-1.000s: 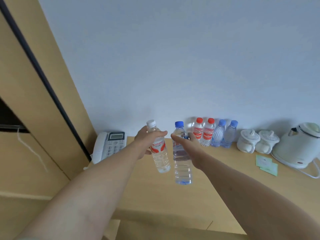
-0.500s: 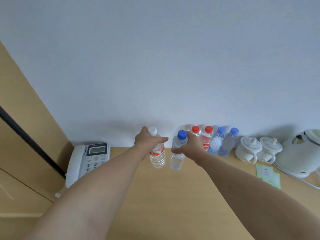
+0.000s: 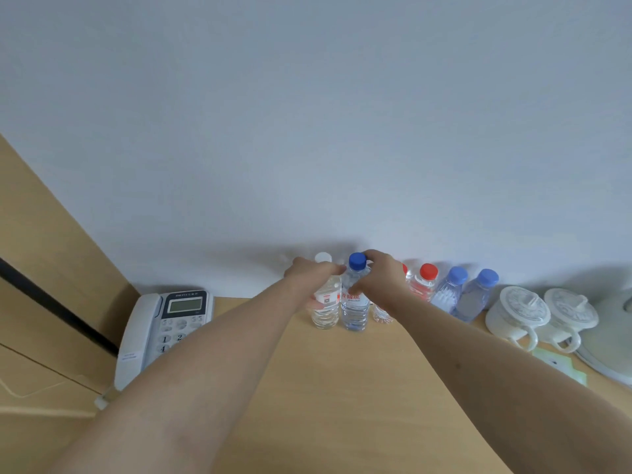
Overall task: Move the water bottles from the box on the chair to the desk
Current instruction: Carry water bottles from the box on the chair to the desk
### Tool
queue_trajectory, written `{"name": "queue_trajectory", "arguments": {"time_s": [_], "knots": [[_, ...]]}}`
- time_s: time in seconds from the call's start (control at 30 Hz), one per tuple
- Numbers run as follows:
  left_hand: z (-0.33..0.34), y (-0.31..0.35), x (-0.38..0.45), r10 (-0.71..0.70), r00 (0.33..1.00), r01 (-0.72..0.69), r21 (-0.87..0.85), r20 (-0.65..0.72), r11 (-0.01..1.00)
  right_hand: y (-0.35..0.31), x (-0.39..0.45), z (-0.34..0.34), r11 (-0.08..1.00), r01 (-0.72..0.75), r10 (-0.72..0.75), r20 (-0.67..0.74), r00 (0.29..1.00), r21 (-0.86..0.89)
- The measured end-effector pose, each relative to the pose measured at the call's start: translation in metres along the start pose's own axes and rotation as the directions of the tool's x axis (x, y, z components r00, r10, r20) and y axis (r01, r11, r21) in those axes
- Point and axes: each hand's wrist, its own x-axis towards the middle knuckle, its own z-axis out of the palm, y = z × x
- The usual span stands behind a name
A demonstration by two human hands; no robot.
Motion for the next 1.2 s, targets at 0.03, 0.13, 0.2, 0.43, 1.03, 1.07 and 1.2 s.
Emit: {"name": "queue_trajectory", "arguments": {"time_s": [0.03,0.13,0.2,0.43,1.03,1.07,1.2], "knots": [[0.000,0.004,-0.001,0.020,1.000,-0.020,0.044,0.010,0.999,-0.003,0.001,-0.002,1.000,0.005,-0.005,-0.003,1.000,-0.026],[0.002,0.012,-0.001,0.181,0.983,-0.174,0.251,-0.007,0.952,-0.006,0.002,-0.006,0.996,0.001,-0.004,-0.026,1.000,-0.088],[0.004,0.016,0.001,0.301,0.953,-0.273,0.354,-0.024,0.894,-0.004,0.002,-0.008,0.995,-0.010,0.006,-0.040,0.999,-0.102],[0.008,0.010,0.000,0.379,0.904,-0.256,0.458,-0.200,0.851,-0.002,-0.001,-0.014,0.983,0.042,-0.051,-0.047,0.998,-0.181],[0.016,0.026,-0.011,0.394,0.909,-0.308,0.424,-0.132,0.852,-0.005,0.010,-0.022,0.960,0.107,-0.132,-0.081,0.988,-0.259],[0.019,0.028,-0.012,0.385,0.913,-0.305,0.400,-0.135,0.864,-0.005,0.011,-0.022,0.958,0.111,-0.136,-0.076,0.988,-0.266],[0.020,0.031,-0.013,0.345,0.931,-0.278,0.377,-0.122,0.883,-0.007,0.013,-0.023,0.935,0.122,-0.149,-0.059,0.987,-0.332]]}}
